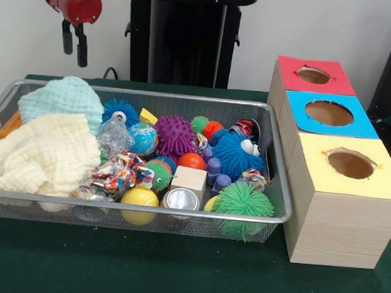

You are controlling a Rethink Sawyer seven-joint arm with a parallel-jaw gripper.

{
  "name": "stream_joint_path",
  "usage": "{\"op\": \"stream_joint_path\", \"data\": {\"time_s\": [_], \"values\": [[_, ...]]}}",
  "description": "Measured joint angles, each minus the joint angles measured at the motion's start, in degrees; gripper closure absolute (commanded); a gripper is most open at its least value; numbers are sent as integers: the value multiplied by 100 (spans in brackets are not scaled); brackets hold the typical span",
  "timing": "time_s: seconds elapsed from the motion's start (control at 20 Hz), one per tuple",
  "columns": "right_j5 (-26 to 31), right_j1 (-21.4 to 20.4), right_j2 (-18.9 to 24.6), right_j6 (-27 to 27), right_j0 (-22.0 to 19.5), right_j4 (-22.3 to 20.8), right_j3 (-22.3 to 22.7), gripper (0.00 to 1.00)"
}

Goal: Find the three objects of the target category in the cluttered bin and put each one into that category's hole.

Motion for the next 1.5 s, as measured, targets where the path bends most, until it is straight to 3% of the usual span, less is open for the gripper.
{"op": "stream_joint_path", "data": {"time_s": [0.55, 0.95, 1.5], "values": [[0, 137, 2, 0, -107, -226, 7, 0], [1, -123, 1, 0, -482, -328, 363, 0], [66, 103, 205, 0, -509, -362, 52, 0]]}}
